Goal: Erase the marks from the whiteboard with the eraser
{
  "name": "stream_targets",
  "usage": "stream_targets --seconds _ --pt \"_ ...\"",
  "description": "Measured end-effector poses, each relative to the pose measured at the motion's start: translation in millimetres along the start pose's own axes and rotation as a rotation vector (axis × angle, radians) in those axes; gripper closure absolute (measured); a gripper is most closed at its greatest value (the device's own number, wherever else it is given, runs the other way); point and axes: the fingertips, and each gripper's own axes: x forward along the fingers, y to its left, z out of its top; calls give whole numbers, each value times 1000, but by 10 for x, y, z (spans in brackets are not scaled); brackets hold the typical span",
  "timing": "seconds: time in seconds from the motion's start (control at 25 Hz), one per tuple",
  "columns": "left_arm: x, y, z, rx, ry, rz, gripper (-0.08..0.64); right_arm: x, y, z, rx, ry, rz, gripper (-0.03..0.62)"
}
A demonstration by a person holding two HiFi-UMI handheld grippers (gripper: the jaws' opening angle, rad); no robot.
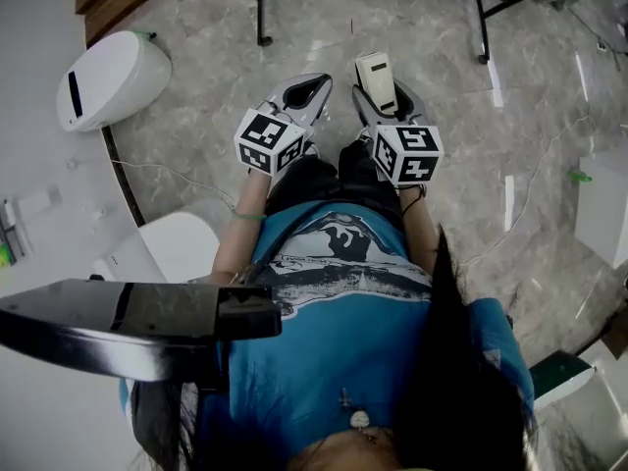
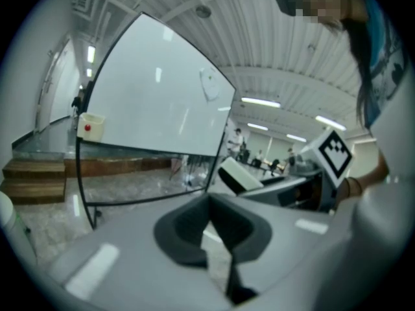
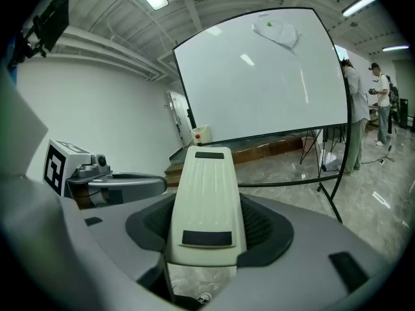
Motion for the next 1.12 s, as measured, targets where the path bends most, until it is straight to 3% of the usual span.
stream_targets --seconds 0.48,0.8,1.12 --pt "-660 -16 -151 37 -30 -97 557 -96 913 -311 -63 2 -39 328" --pt "-839 -105 -139 78 -68 -124 557 -220 1081 -400 -81 -24 -59 328" --pt "-906 26 -152 68 -87 -105 557 -192 1141 -429 -97 -24 -51 328"
